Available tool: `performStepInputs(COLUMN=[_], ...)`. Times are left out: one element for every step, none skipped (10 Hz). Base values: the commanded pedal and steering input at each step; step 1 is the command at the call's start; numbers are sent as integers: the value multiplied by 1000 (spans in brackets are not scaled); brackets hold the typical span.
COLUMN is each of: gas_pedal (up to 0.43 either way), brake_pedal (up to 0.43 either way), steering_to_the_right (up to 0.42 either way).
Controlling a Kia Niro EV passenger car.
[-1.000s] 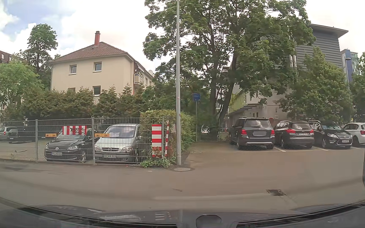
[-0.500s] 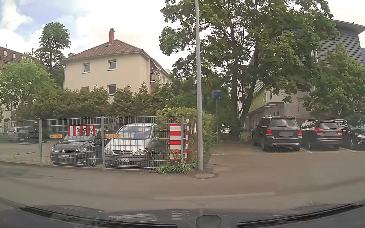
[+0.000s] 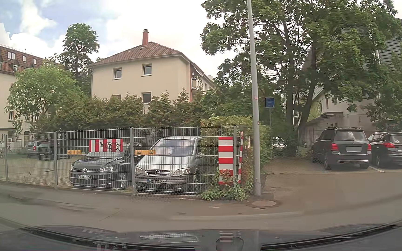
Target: Follow the waypoints while adhering to traffic rules and regulations
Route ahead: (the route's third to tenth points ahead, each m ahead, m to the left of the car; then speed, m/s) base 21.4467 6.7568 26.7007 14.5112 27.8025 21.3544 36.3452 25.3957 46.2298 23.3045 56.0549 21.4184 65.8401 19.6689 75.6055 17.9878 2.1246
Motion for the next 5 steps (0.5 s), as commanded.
performStepInputs(gas_pedal=[0, 0, 0, 0, 0], brake_pedal=[0, 0, 0, 0, 0], steering_to_the_right=[-471, -504, -534, -567, -601])
